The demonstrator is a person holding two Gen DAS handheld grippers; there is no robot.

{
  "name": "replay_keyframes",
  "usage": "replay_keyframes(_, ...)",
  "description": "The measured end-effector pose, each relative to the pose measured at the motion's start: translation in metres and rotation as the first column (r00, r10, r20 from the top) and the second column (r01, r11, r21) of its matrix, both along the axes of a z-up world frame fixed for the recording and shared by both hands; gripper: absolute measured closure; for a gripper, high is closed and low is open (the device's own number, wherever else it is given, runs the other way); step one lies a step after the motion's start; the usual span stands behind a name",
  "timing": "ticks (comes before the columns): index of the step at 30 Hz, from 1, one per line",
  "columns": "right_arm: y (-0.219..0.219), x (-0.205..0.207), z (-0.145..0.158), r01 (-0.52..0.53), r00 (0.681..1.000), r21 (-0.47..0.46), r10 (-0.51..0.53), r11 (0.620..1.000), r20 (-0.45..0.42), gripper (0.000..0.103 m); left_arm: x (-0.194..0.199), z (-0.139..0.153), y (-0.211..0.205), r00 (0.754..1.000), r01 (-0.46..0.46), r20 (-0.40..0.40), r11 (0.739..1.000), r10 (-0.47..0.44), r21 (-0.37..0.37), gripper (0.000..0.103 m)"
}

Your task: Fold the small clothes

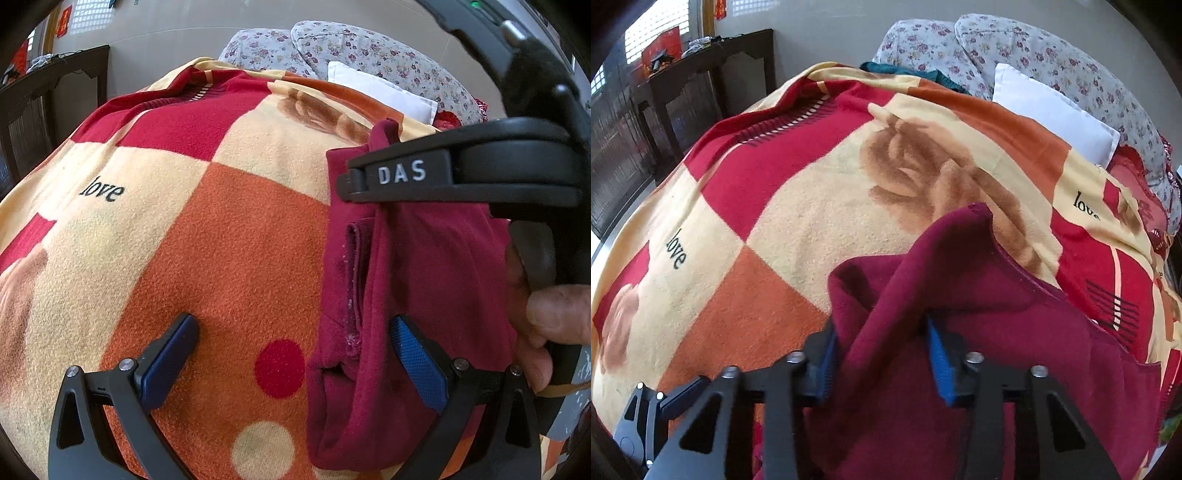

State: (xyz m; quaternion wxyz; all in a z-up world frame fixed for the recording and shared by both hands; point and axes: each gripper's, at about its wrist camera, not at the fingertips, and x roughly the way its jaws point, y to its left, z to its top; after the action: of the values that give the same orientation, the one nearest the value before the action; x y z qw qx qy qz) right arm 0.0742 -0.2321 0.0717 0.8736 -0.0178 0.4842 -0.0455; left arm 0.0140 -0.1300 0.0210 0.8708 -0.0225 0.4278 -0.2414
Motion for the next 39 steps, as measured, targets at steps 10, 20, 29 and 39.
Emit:
replay_keyframes(10,-0.028,-0.021,0.019,0.008,0.997,0.238,-0.024,0.971,0.067,0.085,-0.003,0.008,0.005,1.0,0.019,0.012,0.995,-0.018,-0.096,0.0)
replay_keyframes(20,-0.036,-0.04,0.037,-0.022,0.994,0.289,-0.01,0.957,0.11,0.087,0.015,0.022,-0.032,0.998,0.047,-0.034,0.996,-0.049,-0.07,0.0)
replay_keyframes(29,-0.076,-0.06,0.042,0.033,0.99,0.431,-0.089,0.902,0.111,0.043,0.025,0.013,-0.052,0.988,0.114,-0.093,0.991,-0.12,-0.07,0.062)
replay_keyframes(39,-0.153,-0.103,0.011,0.255,0.956,0.252,-0.283,0.933,0.079,0.086,0.014,0.026,-0.057,0.986,0.152,-0.054,0.987,-0.155,-0.052,0.082)
